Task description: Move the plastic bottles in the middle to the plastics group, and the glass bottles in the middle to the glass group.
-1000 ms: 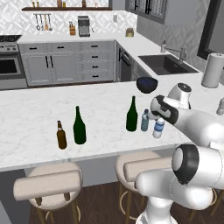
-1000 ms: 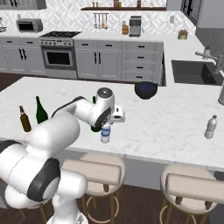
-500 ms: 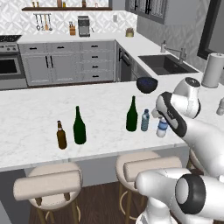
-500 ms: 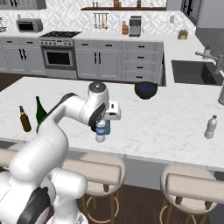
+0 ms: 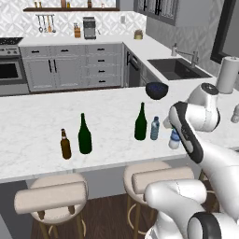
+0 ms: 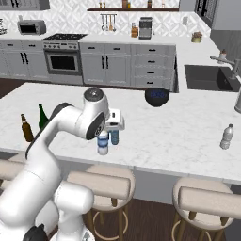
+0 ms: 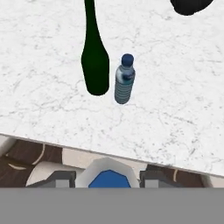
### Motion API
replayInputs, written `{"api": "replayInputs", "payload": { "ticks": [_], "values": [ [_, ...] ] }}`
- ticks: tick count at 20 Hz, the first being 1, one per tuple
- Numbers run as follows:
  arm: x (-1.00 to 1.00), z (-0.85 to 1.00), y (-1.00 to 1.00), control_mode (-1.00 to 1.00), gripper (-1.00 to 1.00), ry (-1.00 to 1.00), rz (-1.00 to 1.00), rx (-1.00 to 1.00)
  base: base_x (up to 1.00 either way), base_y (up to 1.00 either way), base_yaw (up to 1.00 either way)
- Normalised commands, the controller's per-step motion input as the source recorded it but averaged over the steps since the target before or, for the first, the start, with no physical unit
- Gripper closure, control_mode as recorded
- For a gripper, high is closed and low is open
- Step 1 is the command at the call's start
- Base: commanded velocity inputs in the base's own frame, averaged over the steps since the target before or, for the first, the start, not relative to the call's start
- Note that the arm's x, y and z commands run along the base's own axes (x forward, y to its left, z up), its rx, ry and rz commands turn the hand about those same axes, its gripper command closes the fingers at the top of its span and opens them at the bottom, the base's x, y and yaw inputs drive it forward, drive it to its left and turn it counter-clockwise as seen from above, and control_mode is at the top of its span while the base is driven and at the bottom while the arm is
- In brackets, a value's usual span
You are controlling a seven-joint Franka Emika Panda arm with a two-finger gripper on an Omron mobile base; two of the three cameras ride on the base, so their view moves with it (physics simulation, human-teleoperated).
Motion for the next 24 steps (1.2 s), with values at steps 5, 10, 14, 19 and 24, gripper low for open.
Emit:
{"api": "replayInputs", "payload": {
  "ticks": [5, 10, 14, 19, 24],
  "values": [
    [-0.28, 0.17, -0.55, -1.00, 1.00, -0.03, -0.06, -0.11, 0.00, 0.00, 0.00],
    [-0.09, 0.16, -0.79, -1.00, 1.00, 0.00, -0.13, -0.07, 0.00, 0.00, 0.00],
    [0.00, 0.15, -0.88, -1.00, 1.00, 0.00, -0.16, -0.01, 0.00, 0.00, 0.00],
    [0.03, 0.05, -0.92, -1.00, 1.00, 0.00, -0.21, 0.00, 0.00, 0.00, 0.00],
    [0.12, 0.02, -0.92, -1.00, 1.00, 0.00, -0.20, 0.00, 0.00, 0.00, 0.00]
  ]
}}
